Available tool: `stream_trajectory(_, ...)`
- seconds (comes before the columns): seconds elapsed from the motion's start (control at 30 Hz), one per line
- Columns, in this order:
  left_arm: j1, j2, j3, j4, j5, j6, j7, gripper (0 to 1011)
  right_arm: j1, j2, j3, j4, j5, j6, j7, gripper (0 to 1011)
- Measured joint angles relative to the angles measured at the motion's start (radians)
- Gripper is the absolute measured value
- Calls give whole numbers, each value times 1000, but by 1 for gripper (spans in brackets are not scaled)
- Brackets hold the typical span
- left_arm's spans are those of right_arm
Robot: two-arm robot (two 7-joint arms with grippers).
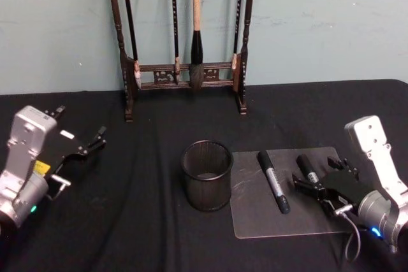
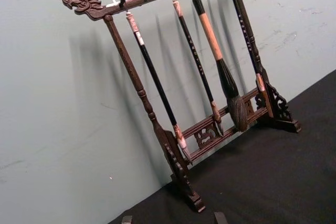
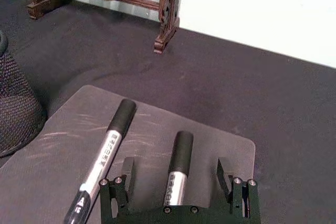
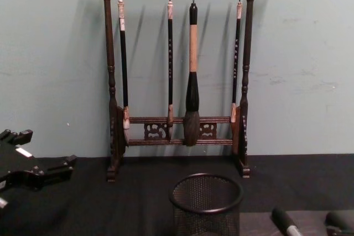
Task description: Pick up the water-based marker from the table and place it into the pen holder.
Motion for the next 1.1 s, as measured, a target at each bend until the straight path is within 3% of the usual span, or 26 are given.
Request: stream_trajectory(1.1, 0, 0, 0, 0, 0, 0, 0, 1009, -35, -67, 63, 17, -63, 34, 60, 1002)
